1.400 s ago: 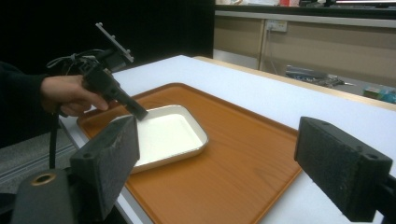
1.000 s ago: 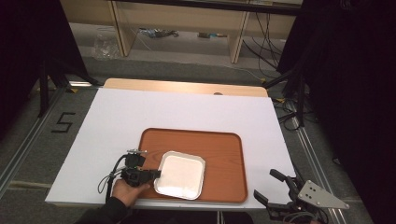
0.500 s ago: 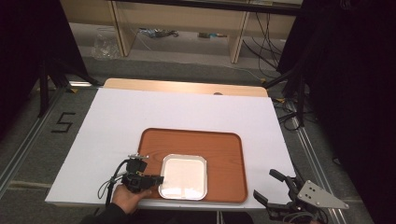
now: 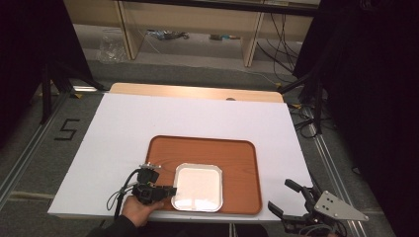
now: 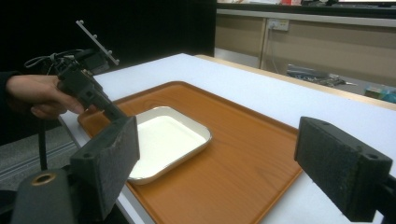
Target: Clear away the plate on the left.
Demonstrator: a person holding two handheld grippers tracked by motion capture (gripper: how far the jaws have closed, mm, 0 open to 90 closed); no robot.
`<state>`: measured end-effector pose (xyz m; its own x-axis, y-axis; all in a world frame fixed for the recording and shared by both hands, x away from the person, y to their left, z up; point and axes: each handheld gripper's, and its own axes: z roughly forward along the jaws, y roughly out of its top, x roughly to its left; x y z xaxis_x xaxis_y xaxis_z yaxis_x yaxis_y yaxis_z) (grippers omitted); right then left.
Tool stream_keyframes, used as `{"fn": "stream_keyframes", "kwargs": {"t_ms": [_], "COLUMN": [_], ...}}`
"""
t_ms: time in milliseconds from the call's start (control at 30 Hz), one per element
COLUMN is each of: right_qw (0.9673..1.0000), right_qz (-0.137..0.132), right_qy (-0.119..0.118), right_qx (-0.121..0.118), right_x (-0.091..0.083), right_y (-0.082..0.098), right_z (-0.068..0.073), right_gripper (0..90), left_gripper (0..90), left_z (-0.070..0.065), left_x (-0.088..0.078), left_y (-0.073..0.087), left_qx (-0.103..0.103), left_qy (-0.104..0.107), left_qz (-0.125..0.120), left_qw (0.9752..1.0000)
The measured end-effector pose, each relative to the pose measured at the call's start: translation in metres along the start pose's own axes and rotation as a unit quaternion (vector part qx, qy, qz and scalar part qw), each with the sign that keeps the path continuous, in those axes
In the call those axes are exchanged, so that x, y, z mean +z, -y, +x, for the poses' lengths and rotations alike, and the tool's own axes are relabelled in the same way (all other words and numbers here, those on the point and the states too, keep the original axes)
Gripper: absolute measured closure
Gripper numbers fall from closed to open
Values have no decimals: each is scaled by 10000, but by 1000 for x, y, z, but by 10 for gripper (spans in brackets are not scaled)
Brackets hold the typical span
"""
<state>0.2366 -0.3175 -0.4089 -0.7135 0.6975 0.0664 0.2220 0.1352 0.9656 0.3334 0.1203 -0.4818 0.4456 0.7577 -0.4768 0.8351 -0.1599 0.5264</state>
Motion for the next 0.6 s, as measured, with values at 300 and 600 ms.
{"fn": "stream_keyframes", "kwargs": {"t_ms": [300,600], "right_qw": [10000,9998], "right_qz": [-33,13], "right_qy": [-52,-107], "right_qx": [-30,-173], "right_x": [0,0], "right_y": [0,-1], "right_z": [-1,-3], "right_gripper": [150,150], "left_gripper": [714,604], "left_z": [2,5], "left_x": [-5,-15], "left_y": [-1,-1], "left_qx": [132,-59], "left_qy": [121,257], "left_qz": [5,-390], "left_qw": [9998,9989]}}
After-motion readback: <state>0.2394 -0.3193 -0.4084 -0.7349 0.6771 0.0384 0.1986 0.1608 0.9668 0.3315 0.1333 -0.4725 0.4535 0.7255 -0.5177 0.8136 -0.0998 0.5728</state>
